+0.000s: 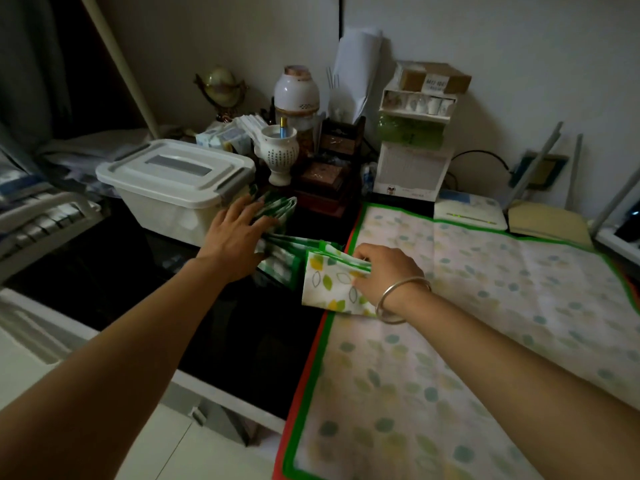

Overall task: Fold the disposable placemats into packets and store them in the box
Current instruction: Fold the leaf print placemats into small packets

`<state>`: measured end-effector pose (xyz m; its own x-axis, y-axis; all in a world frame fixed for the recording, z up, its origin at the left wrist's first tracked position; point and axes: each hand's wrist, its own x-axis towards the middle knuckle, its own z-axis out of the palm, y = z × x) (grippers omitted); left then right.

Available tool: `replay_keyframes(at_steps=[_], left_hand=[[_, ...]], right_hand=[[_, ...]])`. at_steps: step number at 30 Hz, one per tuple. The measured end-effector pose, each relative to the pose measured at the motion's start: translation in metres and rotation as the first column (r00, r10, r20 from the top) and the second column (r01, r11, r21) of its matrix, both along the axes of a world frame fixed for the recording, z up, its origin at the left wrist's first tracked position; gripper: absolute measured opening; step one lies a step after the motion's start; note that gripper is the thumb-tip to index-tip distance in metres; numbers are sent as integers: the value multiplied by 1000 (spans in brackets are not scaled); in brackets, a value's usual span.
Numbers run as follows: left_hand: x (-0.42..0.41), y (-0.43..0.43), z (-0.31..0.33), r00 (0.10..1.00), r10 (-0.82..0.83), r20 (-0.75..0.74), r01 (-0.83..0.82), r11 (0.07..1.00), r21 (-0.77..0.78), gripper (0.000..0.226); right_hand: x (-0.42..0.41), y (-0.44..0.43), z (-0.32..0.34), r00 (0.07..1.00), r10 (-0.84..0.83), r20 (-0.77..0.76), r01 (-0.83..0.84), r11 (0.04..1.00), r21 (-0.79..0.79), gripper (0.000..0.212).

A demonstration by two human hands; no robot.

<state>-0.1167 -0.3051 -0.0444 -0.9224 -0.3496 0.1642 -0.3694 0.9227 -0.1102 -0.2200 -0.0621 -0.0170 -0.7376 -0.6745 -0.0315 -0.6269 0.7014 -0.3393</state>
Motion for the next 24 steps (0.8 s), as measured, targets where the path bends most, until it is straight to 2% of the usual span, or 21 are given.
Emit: replay_keyframes(at_steps=[2, 4, 7, 9, 12, 16, 19, 21, 24], left_hand=[[-2, -4, 1, 995, -80, -61, 77, 996, -47, 76], [-5, -7, 1, 983, -176, -50, 170, 980, -101, 77], [-7, -7, 4, 977, -205, -54, 193, 966, -174, 63], [-6, -4, 8, 988, -142, -66, 128, 975, -183, 57], [-6, 0, 11, 998, 0, -59, -6, 995, -96, 54], [-11, 11, 12, 993, 110, -30, -114, 982, -153, 53], [-16, 17, 9, 987, 154, -43, -159, 976, -152, 49], [-18, 19, 6, 980, 187, -72, -193, 977, -93, 44], [-20, 20, 2, 963, 236, -130, -235, 972, 27, 38]], right_hand=[[-5, 2, -4, 1000, -3, 16, 3, 1000, -21, 21], [-8, 4, -8, 999, -10, 35, 11, 999, -36, 23], [-12, 6, -12, 999, -23, 43, 25, 999, -42, 17], [-13, 7, -12, 999, -32, 33, 34, 998, -61, 14], [-7, 7, -11, 998, -51, 34, 55, 990, -129, 16], [6, -3, -10, 988, -141, 67, 150, 975, -163, 34], [5, -22, -8, 966, -248, 77, 254, 964, -78, 47], [4, -39, -10, 945, -297, 139, 307, 950, -57, 51], [3, -65, -15, 883, -370, 287, 413, 904, -106, 54]])
